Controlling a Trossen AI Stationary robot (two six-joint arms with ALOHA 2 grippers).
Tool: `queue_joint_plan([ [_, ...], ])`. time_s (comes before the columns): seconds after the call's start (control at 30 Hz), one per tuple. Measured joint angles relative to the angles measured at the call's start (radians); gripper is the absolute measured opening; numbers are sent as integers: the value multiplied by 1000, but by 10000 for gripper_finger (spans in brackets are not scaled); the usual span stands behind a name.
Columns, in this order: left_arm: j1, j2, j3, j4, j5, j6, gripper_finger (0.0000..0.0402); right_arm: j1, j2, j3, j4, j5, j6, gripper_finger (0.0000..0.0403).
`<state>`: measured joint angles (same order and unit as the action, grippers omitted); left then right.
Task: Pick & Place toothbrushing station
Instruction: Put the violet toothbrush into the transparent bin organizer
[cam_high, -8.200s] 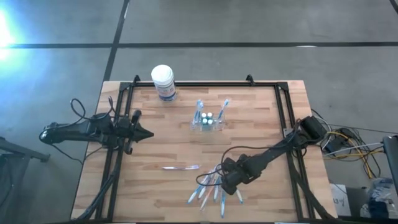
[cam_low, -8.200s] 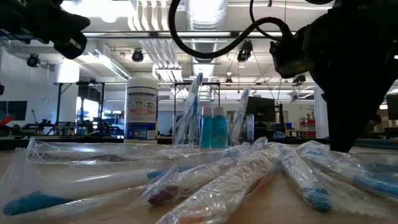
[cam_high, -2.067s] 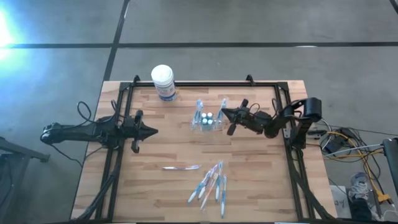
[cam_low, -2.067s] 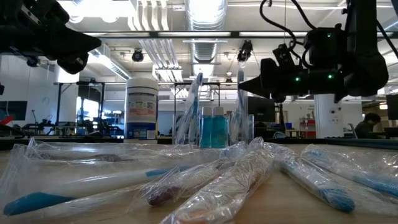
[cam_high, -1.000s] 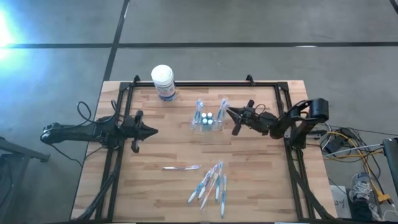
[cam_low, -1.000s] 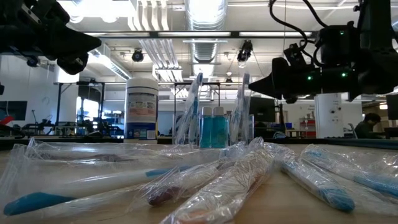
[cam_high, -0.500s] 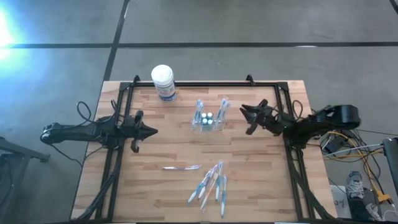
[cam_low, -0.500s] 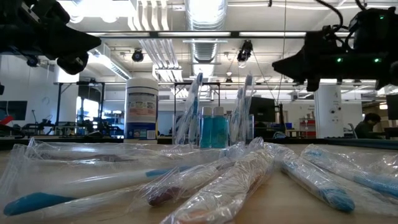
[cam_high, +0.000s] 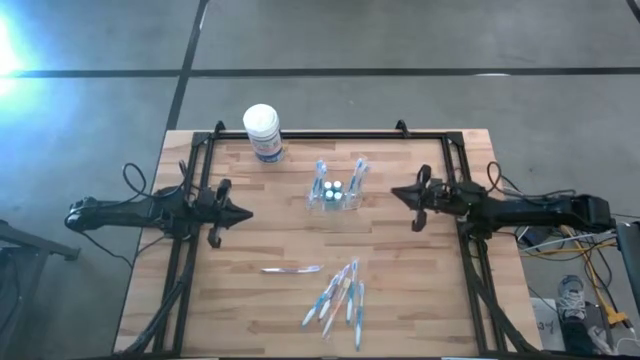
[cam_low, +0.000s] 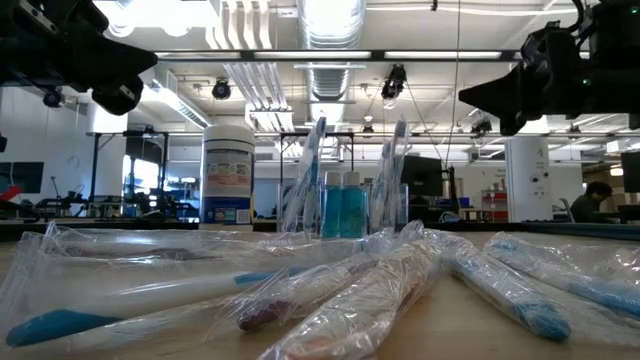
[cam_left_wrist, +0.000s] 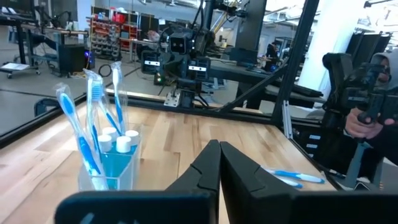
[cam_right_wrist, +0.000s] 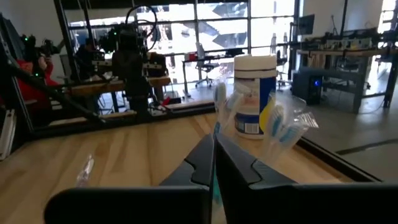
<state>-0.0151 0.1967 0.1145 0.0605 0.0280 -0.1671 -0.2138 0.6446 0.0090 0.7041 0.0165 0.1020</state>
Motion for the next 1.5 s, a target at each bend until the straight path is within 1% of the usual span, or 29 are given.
queue_joint_plan([
  [0.07,0,0,0,0,0,2,7,0,-74,0,-79,3,8,9],
  [0.4,0,0,-1,0,0,3,6,0,-378,0,-362,5,6,8],
  [0.7,0,0,-3,-1,-8,4,7,0,-644,0,-574,9,-4,8],
  [0.97,0,4,-4,-1,-11,-30,8,0,-645,0,-594,9,8,8],
  [1.33,0,9,-4,-2,-13,-10,7,0,-644,0,-594,8,7,8],
  [1.43,0,9,-4,-1,-14,11,7,0,-641,0,-595,-7,3,8],
  [1.5,0,9,-4,-1,-15,38,8,0,-638,0,-596,-35,-5,8],
])
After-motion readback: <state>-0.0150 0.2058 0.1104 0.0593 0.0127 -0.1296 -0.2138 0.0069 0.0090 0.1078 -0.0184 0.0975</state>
